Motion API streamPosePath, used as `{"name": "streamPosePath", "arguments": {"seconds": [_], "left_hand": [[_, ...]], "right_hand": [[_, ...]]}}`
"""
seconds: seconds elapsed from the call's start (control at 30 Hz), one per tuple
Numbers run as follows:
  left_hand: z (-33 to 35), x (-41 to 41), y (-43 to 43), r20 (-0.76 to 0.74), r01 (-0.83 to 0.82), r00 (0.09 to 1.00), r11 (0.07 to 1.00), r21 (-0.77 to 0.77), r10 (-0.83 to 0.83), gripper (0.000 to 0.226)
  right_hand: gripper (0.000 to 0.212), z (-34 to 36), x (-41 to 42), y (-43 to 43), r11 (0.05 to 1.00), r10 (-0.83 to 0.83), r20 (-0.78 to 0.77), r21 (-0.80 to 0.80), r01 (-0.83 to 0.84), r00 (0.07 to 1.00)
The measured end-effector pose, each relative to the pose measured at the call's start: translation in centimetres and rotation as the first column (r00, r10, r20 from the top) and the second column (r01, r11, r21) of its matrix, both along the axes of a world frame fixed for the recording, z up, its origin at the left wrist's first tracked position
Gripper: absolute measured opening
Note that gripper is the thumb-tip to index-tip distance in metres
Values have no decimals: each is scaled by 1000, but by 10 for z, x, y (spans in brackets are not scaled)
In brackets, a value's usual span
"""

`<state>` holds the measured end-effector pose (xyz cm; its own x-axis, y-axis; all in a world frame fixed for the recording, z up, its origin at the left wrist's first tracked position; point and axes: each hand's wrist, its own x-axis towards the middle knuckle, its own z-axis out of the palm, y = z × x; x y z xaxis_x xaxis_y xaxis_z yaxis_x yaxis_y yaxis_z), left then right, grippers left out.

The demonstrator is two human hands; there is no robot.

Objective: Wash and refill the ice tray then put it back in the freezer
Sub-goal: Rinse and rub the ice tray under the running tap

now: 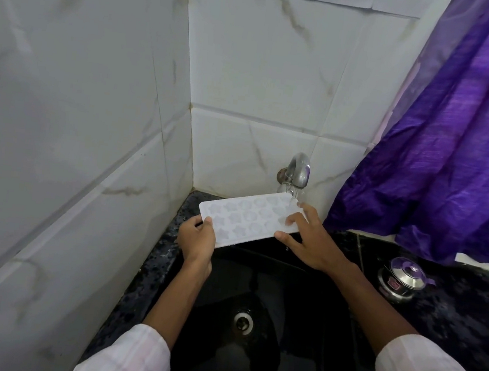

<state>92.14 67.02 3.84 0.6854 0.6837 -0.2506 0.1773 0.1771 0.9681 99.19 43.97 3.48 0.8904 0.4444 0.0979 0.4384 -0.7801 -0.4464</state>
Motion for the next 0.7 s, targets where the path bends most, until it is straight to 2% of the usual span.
{"name": "streamPosePath", "arguments": {"seconds": [0.13,0.4,0.57,0.7], "left_hand": [[1,0,-4,2,-18,1000,999,-28,18,14],[-9,3,0,-23,-19,1000,996,-87,17,14],[-8,3,-1,1,-37,999,997,-69,37,15],[-12,1,4,5,-32,999,998,-51,32,15]], "right_hand": [[54,0,0,2,1000,0,-4,-30,-1,1000],[46,7,2,-1,999,17,34,-32,-16,999],[54,1,-2,4,998,27,13,-59,-26,1000],[48,0,-4,0,998,45,15,-37,-44,999]]}}
